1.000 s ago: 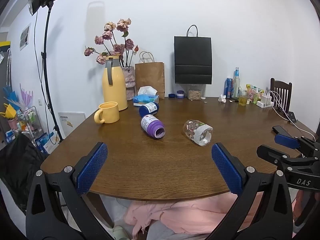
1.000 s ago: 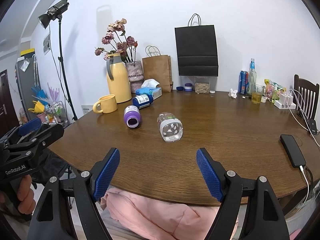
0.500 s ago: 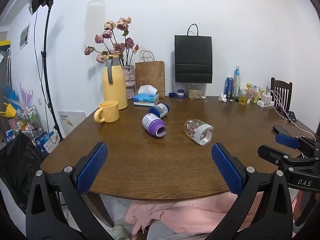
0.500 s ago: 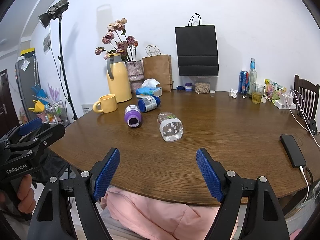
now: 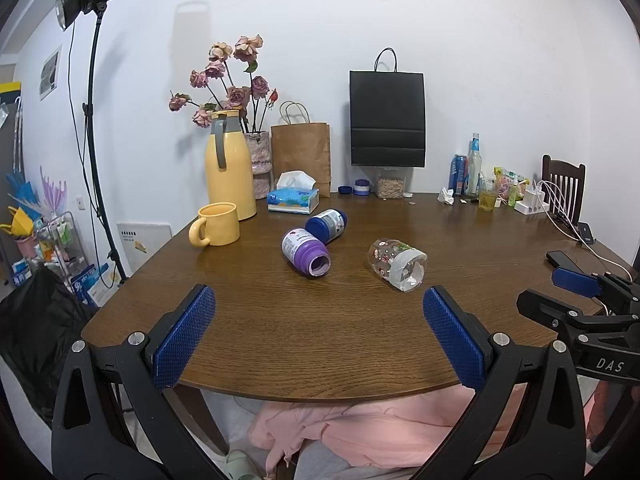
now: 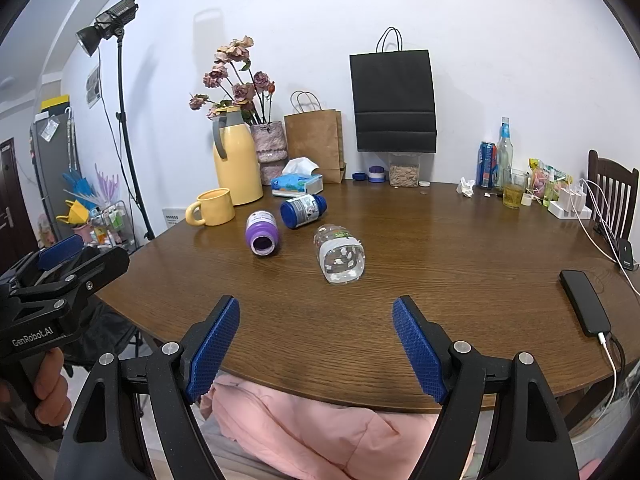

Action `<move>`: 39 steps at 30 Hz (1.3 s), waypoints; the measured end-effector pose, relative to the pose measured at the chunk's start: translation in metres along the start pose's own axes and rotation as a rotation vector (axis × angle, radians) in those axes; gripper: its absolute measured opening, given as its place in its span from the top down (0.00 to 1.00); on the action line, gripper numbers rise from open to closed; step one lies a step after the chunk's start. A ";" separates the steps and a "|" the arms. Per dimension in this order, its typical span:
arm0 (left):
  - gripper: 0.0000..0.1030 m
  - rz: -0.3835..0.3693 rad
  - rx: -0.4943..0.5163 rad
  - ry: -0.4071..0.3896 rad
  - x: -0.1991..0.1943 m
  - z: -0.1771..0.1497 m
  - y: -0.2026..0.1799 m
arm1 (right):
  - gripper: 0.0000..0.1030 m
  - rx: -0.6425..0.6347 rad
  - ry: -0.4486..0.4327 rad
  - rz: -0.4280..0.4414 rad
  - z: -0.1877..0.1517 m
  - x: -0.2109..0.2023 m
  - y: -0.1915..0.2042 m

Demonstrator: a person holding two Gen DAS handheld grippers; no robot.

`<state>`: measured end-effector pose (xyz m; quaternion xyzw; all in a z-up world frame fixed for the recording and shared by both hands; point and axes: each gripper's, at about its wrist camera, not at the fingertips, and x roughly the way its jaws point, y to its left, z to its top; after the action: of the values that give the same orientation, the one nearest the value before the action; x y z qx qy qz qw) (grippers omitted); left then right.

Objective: Flip cup upright

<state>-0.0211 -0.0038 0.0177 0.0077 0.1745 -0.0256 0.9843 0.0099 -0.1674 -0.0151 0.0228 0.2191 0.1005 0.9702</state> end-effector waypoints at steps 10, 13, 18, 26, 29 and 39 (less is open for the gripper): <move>0.00 0.000 0.000 0.002 0.001 0.002 0.001 | 0.19 -0.002 0.001 -0.001 0.001 0.000 -0.001; 0.00 -0.001 0.000 0.002 0.001 0.002 0.001 | 0.19 -0.001 0.002 0.000 0.001 0.000 -0.001; 0.00 -0.021 0.000 0.013 0.006 0.003 0.003 | 0.19 -0.002 0.010 0.008 0.002 0.004 -0.001; 0.00 -0.140 0.062 0.110 0.103 0.026 0.001 | 0.19 -0.025 0.058 0.021 0.028 0.090 -0.027; 0.00 -0.173 0.046 0.192 0.147 0.027 -0.001 | 0.19 -0.016 0.107 0.046 0.037 0.131 -0.038; 0.00 -0.175 0.042 0.332 0.237 0.048 -0.008 | 0.19 -0.048 0.224 0.051 0.057 0.228 -0.044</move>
<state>0.2166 -0.0239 -0.0189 0.0170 0.3340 -0.1131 0.9356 0.2438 -0.1632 -0.0637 -0.0060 0.3228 0.1323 0.9371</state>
